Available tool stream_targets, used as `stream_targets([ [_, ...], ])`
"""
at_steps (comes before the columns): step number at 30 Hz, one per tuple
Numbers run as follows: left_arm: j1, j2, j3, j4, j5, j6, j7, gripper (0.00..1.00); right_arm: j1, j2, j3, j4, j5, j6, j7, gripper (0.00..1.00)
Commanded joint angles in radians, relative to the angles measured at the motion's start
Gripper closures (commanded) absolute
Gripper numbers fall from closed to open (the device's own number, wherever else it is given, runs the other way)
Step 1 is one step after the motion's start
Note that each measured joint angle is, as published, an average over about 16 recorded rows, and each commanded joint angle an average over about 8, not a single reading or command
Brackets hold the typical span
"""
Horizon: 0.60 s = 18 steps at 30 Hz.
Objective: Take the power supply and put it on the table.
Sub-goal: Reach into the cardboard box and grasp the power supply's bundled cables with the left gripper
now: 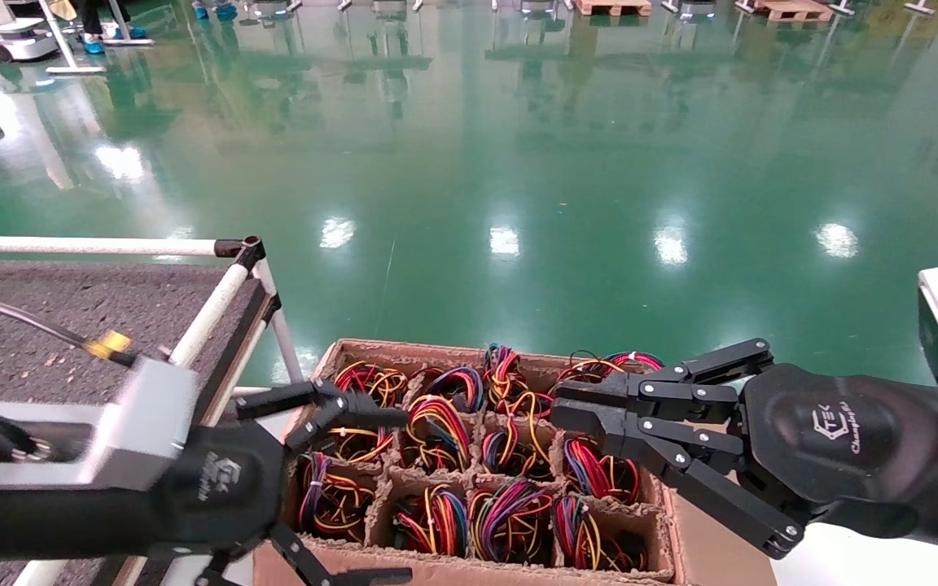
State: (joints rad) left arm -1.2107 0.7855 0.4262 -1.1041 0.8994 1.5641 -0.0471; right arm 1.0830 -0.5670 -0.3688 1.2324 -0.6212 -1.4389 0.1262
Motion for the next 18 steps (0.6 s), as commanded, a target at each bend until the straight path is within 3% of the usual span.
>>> stream_targets([
  [1, -0.021, 0.025, 0.026, 0.036, 0.03, 0.016, 0.033, 0.0, 0.0, 0.0, 0.0, 0.0, 0.0, 0.0, 0.0, 0.0],
  [18, -0.193, 0.238, 0.234, 0.263, 0.108, 0.005, 0.199, 0.0, 0.0, 0.0, 0.0, 0.0, 0.0, 0.0, 0.0, 0.0],
])
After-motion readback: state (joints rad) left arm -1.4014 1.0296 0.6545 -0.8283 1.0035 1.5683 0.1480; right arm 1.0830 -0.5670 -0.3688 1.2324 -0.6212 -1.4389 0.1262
